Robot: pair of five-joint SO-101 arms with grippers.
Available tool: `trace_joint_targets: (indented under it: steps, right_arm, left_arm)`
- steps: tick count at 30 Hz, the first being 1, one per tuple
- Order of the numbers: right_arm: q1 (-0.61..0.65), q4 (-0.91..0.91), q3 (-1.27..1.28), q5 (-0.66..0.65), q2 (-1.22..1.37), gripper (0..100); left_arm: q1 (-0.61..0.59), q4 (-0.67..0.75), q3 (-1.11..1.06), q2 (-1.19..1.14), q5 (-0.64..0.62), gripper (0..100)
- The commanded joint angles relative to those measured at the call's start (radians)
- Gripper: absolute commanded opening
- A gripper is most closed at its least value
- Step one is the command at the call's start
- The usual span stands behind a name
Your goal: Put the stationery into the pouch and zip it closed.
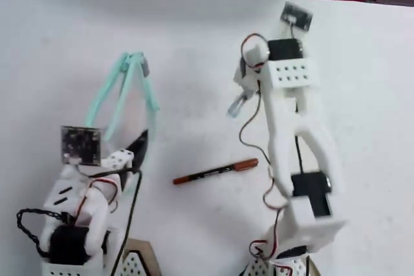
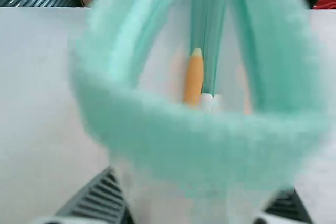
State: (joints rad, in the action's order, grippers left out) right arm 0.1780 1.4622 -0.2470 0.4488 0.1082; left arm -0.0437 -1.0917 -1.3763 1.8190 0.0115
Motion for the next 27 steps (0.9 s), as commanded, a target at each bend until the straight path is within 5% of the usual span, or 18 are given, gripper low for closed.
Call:
trace_joint_targets:
  steps: [1, 17, 27]
  right_arm:
    - [0.056, 0.007, -0.066, -0.117, -0.183, 1.8]
    - [0.588, -0.344, -0.121, -0.419, -0.529, 1.8]
    - [0.634, -0.479, -0.121, -0.46, -0.429, 1.8]
  left_arm:
    - [-0.047, -0.008, 0.068, 0.001, -0.043, 28]
    - [-0.007, -0.006, 0.068, 0.001, -0.046, 28]
    - [0.016, 0.002, 0.063, 0.001, -0.046, 28]
